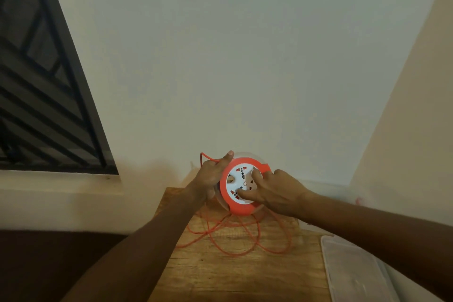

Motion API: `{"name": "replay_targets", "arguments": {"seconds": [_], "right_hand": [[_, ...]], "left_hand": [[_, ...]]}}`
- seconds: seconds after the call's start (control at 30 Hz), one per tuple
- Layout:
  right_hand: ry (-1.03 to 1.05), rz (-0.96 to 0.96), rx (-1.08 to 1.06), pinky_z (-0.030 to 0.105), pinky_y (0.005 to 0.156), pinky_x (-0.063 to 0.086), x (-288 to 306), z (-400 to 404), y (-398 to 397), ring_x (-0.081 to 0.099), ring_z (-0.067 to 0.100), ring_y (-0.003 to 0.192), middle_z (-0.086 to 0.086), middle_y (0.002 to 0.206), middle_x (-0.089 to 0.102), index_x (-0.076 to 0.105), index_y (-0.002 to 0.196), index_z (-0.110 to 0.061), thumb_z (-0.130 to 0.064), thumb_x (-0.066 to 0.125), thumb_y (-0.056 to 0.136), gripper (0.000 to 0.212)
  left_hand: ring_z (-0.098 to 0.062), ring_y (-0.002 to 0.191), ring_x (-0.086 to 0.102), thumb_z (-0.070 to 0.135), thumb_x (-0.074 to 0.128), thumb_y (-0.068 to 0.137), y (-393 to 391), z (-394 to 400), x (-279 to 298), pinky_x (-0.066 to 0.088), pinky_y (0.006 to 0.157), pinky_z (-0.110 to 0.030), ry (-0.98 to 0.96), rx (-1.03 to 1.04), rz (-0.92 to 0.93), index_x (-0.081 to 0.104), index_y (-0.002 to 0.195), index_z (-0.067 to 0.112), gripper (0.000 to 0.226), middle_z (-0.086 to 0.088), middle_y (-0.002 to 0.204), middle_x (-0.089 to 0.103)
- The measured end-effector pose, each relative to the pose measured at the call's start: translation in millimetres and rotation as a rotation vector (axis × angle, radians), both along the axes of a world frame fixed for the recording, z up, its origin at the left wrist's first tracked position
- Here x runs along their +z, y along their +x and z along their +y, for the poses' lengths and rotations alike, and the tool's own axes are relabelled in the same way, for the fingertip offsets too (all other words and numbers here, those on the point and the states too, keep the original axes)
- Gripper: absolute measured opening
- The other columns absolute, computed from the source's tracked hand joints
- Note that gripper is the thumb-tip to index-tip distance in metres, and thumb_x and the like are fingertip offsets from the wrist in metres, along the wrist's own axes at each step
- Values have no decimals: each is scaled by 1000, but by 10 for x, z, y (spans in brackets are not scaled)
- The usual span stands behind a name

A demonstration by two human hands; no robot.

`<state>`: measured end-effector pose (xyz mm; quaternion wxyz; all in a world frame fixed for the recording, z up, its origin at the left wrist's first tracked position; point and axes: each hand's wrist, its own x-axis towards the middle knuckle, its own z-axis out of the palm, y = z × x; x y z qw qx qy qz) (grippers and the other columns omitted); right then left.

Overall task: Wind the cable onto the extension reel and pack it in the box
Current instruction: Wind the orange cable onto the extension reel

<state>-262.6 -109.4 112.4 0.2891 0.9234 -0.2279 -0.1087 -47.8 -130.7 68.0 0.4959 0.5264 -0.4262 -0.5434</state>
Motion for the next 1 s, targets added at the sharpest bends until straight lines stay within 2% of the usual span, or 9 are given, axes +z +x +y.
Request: {"name": "replay_targets", "arguments": {"seconds": [0.13, 0.3, 0.43, 0.5, 0.63, 0.7, 0.8, 0.87, 1.0], "right_hand": [[-13, -31, -45, 31, 47, 36, 25, -9, 114, 63, 34, 65, 30, 117, 56, 22, 147, -31, -13, 44, 99, 56], [38, -212, -164, 36, 60, 51, -52, -82, 283, 66, 34, 96, 19, 121, 61, 28, 149, -32, -31, 70, 87, 76], [60, -306, -206, 42, 78, 57, -81, -163, 363, 66, 32, 105, 11, 124, 66, 34, 149, -30, -41, 71, 84, 75], [215, -558, -354, 41, 83, 55, -91, -180, 391, 64, 28, 112, 3, 130, 64, 36, 148, -34, -49, 66, 83, 73], [798, -1355, -711, 40, 101, 49, -162, -102, 614, 53, 24, 128, -1, 144, 54, 46, 146, -27, -44, 75, 80, 74], [1050, -1690, -885, 39, 88, 58, -211, -36, 749, 59, 28, 118, 4, 140, 55, 41, 149, -25, -42, 72, 85, 73], [1320, -2054, -1028, 22, 45, 51, -284, 97, 879, 64, 15, 63, 5, 97, 68, 32, 152, -26, -31, 61, 95, 64], [1391, -2173, -1040, 20, 39, 42, -305, 152, 903, 51, 10, 44, 8, 80, 67, 28, 153, -26, -24, 56, 98, 62], [1486, -2049, -943, 24, 45, 47, -288, 336, 922, 57, 13, 50, 13, 82, 68, 5, 157, -28, -11, 61, 91, 88]], "left_hand": [[-32, 82, 80, 64, 69, 76, 5, 22, 42, 65, 70, -41, 4, 3, 34, 80, 98, 11, 58, -16, 98, 82], [-33, 84, 81, 62, 67, 84, -27, 37, 90, 66, 69, -42, 24, 29, 70, 79, 106, 11, 57, -12, 100, 82], [-30, 81, 81, 54, 64, 95, -59, 57, 141, 65, 64, -38, 10, 77, 64, 78, 105, 13, 45, -10, 97, 83], [-32, 81, 80, 51, 64, 96, -58, 64, 156, 65, 65, -37, -26, 112, 80, 78, 103, 10, 43, -14, 100, 82], [-37, 92, 79, 50, 63, 98, -85, 68, 165, 65, 83, -47, -105, 200, 46, 78, 97, 12, 41, -14, 98, 82], [-37, 91, 79, 52, 63, 97, -111, 73, 125, 65, 85, -50, -127, 230, 7, 79, 94, 12, 43, -12, 94, 82], [-36, 88, 79, 57, 62, 96, -142, 89, 30, 65, 84, -51, -154, 240, -37, 79, 93, 12, 48, -12, 91, 82], [-34, 86, 79, 59, 60, 95, -126, 98, -1, 65, 83, -49, -153, 231, -61, 79, 91, 13, 50, -10, 88, 82], [-41, 94, 77, 56, 61, 97, -70, 103, -9, 61, 92, -55, -145, 181, -61, 76, 96, -1, 59, -22, 96, 79]]}}
